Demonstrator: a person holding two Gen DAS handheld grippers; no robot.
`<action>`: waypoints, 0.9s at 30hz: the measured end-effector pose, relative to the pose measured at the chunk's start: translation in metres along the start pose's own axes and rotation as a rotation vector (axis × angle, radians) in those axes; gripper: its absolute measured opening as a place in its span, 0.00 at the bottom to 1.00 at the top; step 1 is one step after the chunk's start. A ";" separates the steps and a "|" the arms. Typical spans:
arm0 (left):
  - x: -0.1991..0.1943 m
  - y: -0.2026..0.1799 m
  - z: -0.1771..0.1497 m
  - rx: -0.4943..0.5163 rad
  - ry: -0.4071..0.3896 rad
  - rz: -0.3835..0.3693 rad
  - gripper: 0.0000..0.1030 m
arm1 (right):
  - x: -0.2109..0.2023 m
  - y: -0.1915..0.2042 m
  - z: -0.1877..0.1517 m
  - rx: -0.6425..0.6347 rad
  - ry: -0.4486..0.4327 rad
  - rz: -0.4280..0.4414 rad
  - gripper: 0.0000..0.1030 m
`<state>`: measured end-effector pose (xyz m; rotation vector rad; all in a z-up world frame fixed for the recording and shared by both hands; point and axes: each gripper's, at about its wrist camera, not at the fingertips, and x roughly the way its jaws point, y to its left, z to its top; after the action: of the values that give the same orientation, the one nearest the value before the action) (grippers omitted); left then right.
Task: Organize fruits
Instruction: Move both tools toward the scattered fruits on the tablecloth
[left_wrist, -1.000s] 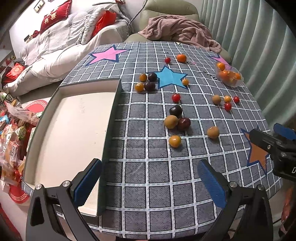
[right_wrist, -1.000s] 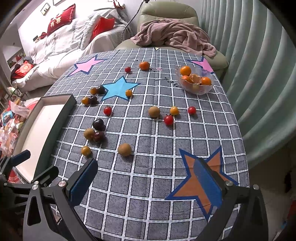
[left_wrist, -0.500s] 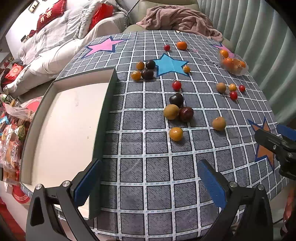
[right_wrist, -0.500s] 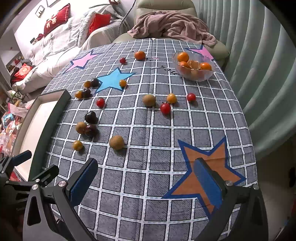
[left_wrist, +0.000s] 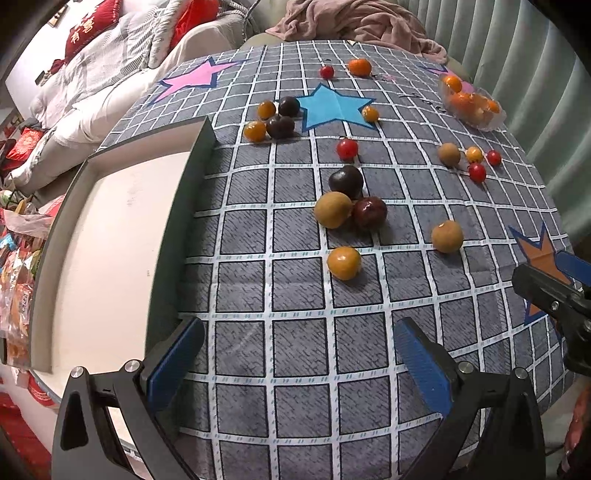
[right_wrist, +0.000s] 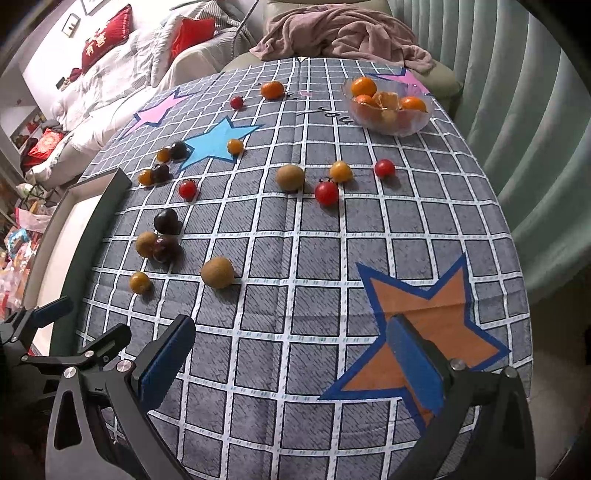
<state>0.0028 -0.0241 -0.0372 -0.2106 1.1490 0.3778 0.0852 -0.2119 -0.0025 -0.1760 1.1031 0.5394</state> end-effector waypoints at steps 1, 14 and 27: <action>0.002 -0.001 0.001 0.001 0.003 0.001 1.00 | 0.001 0.000 0.000 0.000 0.002 0.000 1.00; 0.018 -0.004 0.008 -0.006 0.019 0.020 1.00 | 0.015 0.006 0.005 -0.011 0.021 0.018 1.00; 0.034 -0.008 0.018 -0.004 0.021 0.010 1.00 | 0.034 0.024 0.017 -0.054 0.038 0.027 1.00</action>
<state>0.0341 -0.0190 -0.0617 -0.2131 1.1707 0.3878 0.0981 -0.1738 -0.0216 -0.2192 1.1301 0.5924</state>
